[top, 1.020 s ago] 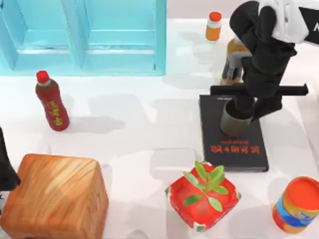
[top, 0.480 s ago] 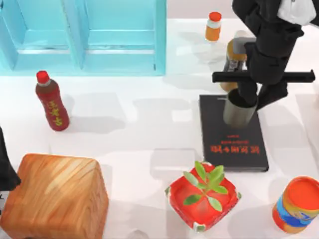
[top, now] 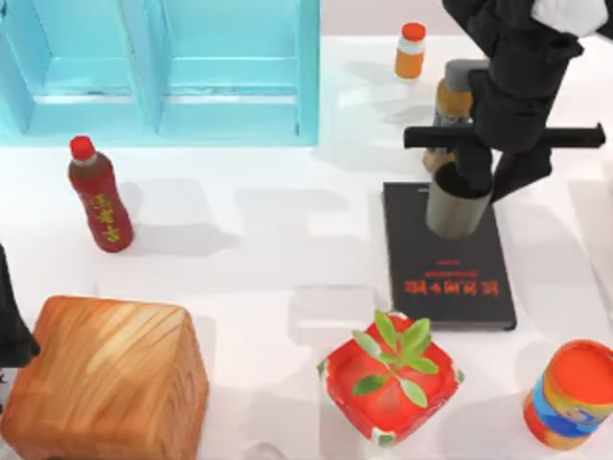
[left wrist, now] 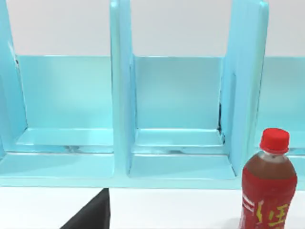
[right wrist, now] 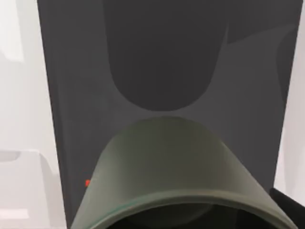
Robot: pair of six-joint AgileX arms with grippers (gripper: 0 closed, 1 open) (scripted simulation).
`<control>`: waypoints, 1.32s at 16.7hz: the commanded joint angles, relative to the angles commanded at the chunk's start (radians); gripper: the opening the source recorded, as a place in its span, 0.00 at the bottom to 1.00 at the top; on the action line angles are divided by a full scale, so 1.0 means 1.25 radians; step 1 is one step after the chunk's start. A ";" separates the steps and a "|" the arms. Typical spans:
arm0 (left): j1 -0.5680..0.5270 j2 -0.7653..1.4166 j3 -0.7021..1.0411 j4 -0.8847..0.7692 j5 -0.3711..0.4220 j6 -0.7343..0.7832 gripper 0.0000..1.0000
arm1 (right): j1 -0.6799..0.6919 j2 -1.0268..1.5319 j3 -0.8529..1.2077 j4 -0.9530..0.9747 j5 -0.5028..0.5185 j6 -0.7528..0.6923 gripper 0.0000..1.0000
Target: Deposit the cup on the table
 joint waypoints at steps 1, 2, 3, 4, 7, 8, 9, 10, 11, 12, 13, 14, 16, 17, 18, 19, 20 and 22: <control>0.000 0.000 0.000 0.000 0.000 0.000 1.00 | 0.019 0.006 0.019 -0.011 0.005 0.019 0.00; 0.000 0.000 0.000 0.000 0.000 0.000 1.00 | 0.046 0.014 0.043 -0.025 0.012 0.046 0.00; 0.000 0.000 0.000 0.000 0.000 0.000 1.00 | 0.078 0.023 0.072 -0.042 0.021 0.079 0.00; 0.000 0.000 0.000 0.000 0.000 0.000 1.00 | 0.117 0.033 0.102 -0.060 0.030 0.118 0.00; 0.000 0.000 0.000 0.000 0.000 0.000 1.00 | 0.236 0.057 0.190 -0.115 0.059 0.234 0.00; 0.000 0.000 0.000 0.000 0.000 0.000 1.00 | 0.263 0.062 0.213 -0.129 0.067 0.260 0.00; 0.000 0.000 0.000 0.000 0.000 0.000 1.00 | 0.281 0.066 0.229 -0.139 0.073 0.279 0.00; 0.000 0.000 0.000 0.000 0.000 0.000 1.00 | 0.291 0.068 0.238 -0.145 0.076 0.289 0.00; 0.000 0.000 0.000 0.000 0.000 0.000 1.00 | 0.293 0.068 0.240 -0.146 0.077 0.291 0.00; 0.000 0.000 0.000 0.000 0.000 0.000 1.00 | 0.293 0.068 0.240 -0.146 0.077 0.291 0.00; 0.000 0.000 0.000 0.000 0.000 0.000 1.00 | 0.293 0.068 0.240 -0.146 0.077 0.291 0.00; 0.000 0.000 0.000 0.000 0.000 0.000 1.00 | 0.290 0.066 0.237 -0.143 0.073 0.291 0.00; 0.000 0.000 0.000 0.000 0.000 0.000 1.00 | 0.292 0.067 0.224 -0.130 0.075 0.291 0.00; 0.000 0.000 0.000 0.000 0.000 0.000 1.00 | 0.293 0.069 0.205 -0.111 0.076 0.291 0.00; 0.000 0.000 0.000 0.000 0.000 0.000 1.00 | 0.293 0.072 0.181 -0.085 0.077 0.292 0.00; 0.000 0.000 0.000 0.000 0.000 0.000 1.00 | 0.294 0.074 0.154 -0.052 0.077 0.293 0.00; 0.000 0.000 0.000 0.000 0.000 0.000 1.00 | 0.295 0.078 0.126 -0.018 0.077 0.294 0.00; 0.000 0.000 0.000 0.000 0.000 0.000 1.00 | 0.298 0.084 0.079 0.031 0.077 0.296 0.00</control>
